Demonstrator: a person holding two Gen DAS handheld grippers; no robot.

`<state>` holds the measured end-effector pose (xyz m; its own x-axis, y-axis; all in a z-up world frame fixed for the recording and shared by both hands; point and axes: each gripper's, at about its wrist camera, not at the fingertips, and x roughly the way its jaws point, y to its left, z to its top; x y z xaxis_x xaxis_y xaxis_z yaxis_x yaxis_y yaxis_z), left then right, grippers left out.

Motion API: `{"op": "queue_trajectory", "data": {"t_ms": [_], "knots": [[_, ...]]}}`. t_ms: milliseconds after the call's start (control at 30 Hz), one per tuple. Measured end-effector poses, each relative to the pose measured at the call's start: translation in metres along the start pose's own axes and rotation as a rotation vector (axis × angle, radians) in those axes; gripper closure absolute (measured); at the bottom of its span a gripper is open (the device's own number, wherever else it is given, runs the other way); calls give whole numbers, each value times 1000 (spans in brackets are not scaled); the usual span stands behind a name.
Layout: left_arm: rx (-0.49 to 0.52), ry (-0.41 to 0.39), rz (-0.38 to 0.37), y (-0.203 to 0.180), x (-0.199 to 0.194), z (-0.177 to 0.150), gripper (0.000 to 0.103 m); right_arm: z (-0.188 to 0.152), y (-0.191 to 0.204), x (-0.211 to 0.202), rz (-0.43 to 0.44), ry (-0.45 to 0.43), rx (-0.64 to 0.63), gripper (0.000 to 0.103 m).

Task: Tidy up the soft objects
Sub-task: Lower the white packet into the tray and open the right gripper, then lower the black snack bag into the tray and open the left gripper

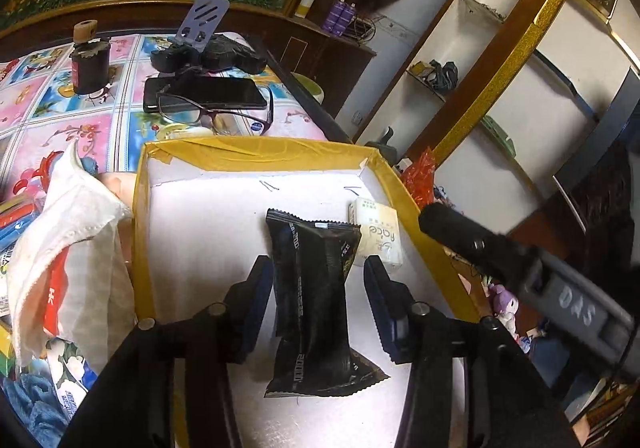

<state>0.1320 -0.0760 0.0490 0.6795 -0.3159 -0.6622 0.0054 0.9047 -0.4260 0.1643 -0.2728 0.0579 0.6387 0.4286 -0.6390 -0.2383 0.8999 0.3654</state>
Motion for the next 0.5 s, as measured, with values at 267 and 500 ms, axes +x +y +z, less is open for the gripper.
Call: {"op": "queue_trajectory", "data": {"t_ms": [267,500], "knots": [[-34,-55,-17,6,-12,-2,50,-2,14,-12,128,-53,-32,27],[-8,-46,-53,3,-11,-3,50,8,14,-20,130,-53,-33,27]]}}
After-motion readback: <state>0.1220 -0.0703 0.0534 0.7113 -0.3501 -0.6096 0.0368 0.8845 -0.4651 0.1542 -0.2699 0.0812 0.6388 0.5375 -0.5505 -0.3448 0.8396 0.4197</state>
